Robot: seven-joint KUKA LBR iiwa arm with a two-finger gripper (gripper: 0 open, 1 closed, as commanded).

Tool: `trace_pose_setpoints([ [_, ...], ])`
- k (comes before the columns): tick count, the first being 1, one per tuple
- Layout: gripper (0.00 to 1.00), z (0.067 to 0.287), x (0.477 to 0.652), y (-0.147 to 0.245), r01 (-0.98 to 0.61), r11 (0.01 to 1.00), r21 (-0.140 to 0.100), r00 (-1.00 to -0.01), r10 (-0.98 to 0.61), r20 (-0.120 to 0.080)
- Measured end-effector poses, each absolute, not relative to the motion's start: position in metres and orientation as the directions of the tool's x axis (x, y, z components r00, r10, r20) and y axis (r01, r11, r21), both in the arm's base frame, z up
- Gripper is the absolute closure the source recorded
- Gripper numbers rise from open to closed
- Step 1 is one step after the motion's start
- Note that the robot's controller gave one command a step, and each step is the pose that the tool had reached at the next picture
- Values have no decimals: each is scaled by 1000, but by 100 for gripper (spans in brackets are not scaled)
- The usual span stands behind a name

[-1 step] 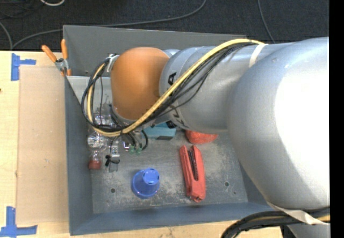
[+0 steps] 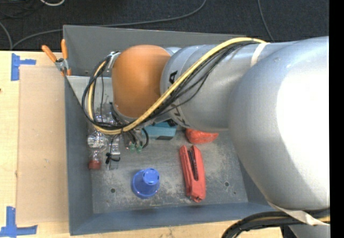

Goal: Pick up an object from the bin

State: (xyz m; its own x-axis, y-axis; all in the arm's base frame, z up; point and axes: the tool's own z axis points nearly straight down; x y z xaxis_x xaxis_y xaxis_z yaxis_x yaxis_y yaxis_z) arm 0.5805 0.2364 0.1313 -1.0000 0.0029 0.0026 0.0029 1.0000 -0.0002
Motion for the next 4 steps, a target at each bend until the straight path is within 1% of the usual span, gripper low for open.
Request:
trace_pose_setpoints([
  [1,0,74,620,248,-389,921,4,-921,-389,-9],
  [2,0,132,539,166,-212,977,0,-977,-212,3],
  [3,0,101,611,238,-674,739,3,-739,-674,-8],
  [4,0,75,536,142,-145,989,1,-989,-145,4],
])
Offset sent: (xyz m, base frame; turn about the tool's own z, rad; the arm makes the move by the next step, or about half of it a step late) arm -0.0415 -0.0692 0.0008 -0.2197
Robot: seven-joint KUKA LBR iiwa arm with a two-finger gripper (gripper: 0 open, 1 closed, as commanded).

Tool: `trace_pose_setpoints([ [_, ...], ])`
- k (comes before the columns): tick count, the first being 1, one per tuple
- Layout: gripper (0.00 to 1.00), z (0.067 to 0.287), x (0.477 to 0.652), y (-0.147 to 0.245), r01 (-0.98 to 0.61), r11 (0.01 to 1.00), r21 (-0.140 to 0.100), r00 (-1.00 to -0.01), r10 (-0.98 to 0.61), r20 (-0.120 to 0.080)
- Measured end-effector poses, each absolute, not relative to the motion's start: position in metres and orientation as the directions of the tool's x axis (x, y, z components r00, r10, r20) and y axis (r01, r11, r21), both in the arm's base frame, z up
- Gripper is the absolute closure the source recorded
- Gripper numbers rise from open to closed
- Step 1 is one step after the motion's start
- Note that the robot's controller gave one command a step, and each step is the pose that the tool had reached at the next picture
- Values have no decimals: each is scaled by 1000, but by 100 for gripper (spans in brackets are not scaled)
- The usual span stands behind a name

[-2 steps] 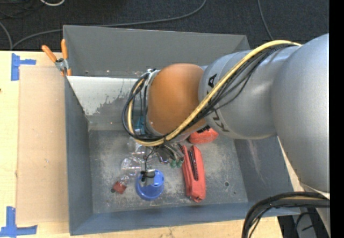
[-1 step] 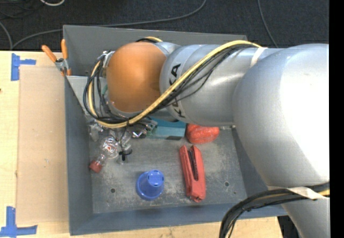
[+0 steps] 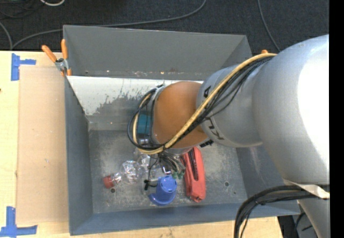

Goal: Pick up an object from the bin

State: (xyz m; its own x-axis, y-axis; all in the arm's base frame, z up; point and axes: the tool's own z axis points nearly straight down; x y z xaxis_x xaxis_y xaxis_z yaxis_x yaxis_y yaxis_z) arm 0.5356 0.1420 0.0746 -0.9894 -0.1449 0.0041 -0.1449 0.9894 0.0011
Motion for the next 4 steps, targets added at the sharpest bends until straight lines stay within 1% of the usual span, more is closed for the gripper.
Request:
trace_pose_setpoints([
  [1,100,70,599,186,-835,551,0,-551,-835,-12],
  [2,100,70,608,193,-847,532,1,-532,-846,-15],
  [3,100,74,608,192,-845,534,2,-534,-845,-14],
  [4,100,100,605,192,-844,536,10,-536,-844,-6],
])
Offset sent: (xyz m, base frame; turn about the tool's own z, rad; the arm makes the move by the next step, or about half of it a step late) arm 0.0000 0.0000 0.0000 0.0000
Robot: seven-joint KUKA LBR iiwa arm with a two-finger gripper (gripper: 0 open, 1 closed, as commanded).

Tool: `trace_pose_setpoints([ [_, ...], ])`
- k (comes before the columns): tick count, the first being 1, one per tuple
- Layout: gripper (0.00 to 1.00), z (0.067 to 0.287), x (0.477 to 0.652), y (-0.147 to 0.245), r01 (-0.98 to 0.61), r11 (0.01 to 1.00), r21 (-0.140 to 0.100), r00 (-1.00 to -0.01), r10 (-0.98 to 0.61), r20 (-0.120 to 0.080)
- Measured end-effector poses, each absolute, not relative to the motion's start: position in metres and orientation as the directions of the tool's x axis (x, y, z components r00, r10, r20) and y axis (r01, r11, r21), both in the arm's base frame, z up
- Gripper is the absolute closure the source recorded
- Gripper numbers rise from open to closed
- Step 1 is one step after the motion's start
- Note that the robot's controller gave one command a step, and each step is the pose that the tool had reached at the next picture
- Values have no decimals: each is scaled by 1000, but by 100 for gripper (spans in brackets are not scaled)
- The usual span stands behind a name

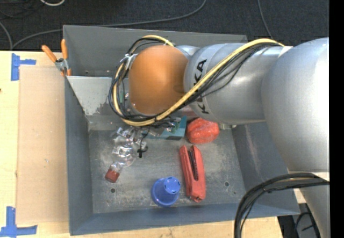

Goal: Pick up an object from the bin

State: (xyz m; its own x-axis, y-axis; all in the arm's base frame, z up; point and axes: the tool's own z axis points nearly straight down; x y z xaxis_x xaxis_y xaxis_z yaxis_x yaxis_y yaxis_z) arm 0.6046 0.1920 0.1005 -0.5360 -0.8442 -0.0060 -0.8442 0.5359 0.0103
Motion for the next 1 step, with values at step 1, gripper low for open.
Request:
trace_pose_setpoints([
  [1,100,127,607,193,-843,538,4,-538,-843,-14],
])
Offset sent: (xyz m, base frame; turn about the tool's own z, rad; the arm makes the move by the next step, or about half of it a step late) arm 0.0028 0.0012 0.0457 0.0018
